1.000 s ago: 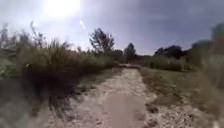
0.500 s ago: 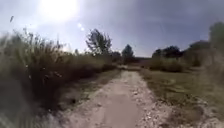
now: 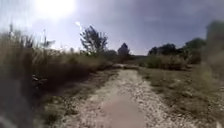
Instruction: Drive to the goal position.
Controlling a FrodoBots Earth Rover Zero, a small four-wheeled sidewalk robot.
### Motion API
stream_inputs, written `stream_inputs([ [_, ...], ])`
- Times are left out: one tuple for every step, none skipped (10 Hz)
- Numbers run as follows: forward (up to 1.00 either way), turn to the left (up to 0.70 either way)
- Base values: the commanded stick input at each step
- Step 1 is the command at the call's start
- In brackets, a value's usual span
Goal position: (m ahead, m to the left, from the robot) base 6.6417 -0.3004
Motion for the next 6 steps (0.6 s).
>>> stream_inputs([
  [0.85, -0.34],
  [0.85, -0.34],
  [0.85, -0.28],
  [0.85, -0.05],
  [0.85, 0.0],
  [0.85, 0.0],
])
